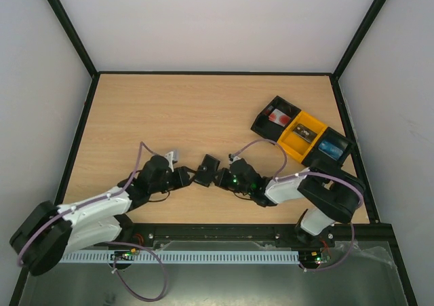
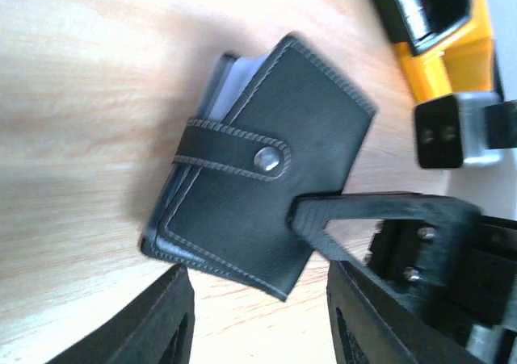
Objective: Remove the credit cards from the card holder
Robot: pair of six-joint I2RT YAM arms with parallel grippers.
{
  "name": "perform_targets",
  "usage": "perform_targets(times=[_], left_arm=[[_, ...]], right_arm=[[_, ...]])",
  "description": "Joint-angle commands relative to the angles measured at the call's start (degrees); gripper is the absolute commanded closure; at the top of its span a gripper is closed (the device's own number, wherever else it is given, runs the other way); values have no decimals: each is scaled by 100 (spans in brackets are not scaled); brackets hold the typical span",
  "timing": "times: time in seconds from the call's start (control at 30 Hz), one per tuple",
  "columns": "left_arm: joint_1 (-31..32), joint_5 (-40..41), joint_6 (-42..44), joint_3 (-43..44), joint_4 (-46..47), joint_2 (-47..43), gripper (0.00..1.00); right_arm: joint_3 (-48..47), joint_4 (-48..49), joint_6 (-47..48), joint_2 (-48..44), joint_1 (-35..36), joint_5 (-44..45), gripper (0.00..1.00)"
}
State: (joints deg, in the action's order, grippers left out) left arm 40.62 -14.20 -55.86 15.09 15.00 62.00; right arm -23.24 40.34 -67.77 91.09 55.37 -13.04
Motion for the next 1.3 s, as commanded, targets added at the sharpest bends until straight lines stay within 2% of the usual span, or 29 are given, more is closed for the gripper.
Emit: perform_targets(times=[0.0,0.13,0.3,0.43,0.63,0.8,1.1,1.27], left_arm=[[58,553,270,287,-892,-814,50],[60,493,516,306,-889,-1038,46],[81,-66,766,401,-467,-724,44],[151,-210,795,413,-200,-457,43],[232,-302,860,389,-19,-84,44],[342,235,950,552,-594,137,46],[383,130,1039,569,-381,545,45],[465,318,1108,663,-572,689,47]], right_arm=[[-163,-1237,666,-391,28,162,98],[-340,-1866,1003,-847,87,227,98],[-495,-2230,1229,-1213,150,54,98],[-691,-2406,1431,-1198,421,4,98],[-656,-2002,1222,-1114,601,-249,98],[-580,-1919,1114,-1174,620,-186,98],[-528,-1819,1114,-1163,619,-272,98],[-482,-1831,1120,-1197,615,-244,98]])
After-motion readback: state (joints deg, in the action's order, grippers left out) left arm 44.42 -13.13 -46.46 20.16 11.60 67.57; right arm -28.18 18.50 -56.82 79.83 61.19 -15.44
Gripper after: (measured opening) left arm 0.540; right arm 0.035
